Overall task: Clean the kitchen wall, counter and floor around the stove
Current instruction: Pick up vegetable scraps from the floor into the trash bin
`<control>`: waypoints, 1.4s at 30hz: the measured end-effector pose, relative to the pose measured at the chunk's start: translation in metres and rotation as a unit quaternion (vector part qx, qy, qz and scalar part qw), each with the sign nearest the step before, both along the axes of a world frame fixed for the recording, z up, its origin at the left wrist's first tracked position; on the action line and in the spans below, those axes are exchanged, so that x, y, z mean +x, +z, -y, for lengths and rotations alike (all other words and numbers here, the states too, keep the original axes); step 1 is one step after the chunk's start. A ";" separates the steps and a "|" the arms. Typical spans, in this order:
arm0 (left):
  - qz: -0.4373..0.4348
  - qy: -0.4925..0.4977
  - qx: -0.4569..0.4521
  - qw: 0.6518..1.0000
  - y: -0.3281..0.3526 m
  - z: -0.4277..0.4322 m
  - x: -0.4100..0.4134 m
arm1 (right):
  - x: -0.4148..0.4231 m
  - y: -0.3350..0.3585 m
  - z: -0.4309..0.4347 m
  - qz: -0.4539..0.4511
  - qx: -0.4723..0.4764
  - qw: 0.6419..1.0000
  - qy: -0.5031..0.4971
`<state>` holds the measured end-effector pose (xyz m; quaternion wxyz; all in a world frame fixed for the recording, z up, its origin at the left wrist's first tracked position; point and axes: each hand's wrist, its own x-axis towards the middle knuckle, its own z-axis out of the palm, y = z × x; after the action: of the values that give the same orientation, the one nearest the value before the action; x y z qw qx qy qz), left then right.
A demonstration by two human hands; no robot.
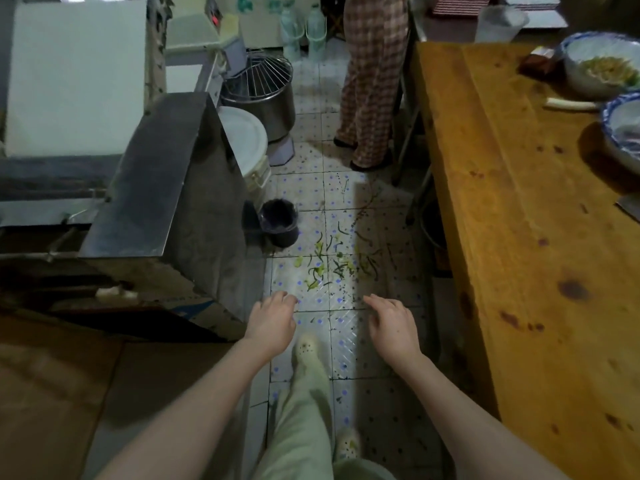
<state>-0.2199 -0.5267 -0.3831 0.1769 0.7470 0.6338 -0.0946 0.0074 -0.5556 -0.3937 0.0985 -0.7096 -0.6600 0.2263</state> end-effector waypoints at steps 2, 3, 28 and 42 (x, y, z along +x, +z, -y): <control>0.006 0.010 -0.003 1.000 -0.007 -0.028 -0.002 | -0.003 -0.003 -0.028 0.005 0.006 1.000 0.003; 0.011 0.012 -0.009 1.000 -0.010 -0.042 -0.002 | -0.004 -0.005 -0.043 0.007 0.006 1.000 0.003; 0.059 0.099 -0.054 0.992 -0.096 -0.310 -0.012 | -0.009 -0.088 -0.313 0.026 -0.098 0.995 -0.019; 0.007 0.066 -0.072 0.995 -0.311 -0.372 -0.011 | -0.020 -0.299 -0.400 0.008 -0.111 0.994 -0.002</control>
<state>-0.2308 -0.1552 -0.6939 0.2401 0.6899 0.6718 -0.1231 -0.0129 -0.1557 -0.6927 0.0137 -0.7193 -0.6301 0.2924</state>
